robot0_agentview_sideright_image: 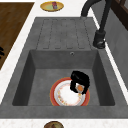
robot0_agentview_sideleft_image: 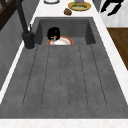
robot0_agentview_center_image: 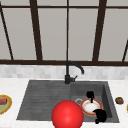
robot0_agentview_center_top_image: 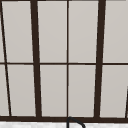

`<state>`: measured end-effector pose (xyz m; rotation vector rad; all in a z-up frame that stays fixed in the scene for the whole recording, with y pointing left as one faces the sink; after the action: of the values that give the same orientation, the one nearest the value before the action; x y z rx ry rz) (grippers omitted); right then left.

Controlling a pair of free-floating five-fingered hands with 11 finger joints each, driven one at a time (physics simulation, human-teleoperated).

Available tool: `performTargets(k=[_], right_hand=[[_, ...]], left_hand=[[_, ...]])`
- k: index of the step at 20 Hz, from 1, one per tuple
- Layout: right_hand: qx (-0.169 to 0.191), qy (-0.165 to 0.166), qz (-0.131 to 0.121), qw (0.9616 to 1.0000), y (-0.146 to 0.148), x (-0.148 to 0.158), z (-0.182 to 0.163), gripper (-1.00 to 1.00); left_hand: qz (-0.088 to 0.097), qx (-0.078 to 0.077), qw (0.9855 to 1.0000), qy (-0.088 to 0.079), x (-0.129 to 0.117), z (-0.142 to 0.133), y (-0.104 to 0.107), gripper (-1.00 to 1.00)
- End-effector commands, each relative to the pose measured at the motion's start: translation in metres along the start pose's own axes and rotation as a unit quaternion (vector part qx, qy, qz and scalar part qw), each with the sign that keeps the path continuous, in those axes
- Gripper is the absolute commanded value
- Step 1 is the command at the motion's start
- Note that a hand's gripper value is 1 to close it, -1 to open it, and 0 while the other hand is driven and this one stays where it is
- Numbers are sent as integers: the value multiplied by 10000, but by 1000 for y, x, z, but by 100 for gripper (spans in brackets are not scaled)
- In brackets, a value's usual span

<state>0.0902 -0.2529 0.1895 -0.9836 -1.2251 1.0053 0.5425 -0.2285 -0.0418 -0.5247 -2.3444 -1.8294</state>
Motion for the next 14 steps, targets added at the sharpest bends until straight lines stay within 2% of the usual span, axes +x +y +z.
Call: performTargets(k=[1, 4, 6, 9, 14], right_hand=[[0, 0, 0, 10000, 0, 0, 0, 0], [0, 0, 0, 10000, 0, 0, 0, 0], [0, 0, 0, 10000, 0, 0, 0, 0], [0, 0, 0, 10000, 0, 0, 0, 0], [0, 0, 0, 10000, 0, 0, 0, 0]], left_hand=[[-2, 18, 10000, -7, 11, -6, 29, 100], [0, -3, 10000, 10, 40, -4, 43, 100], [138, 44, 9999, 40, 53, 4, 58, 100], [211, 102, 9997, 38, 71, 10, 81, 100], [173, 116, 9997, 143, 90, 23, 116, 100]])
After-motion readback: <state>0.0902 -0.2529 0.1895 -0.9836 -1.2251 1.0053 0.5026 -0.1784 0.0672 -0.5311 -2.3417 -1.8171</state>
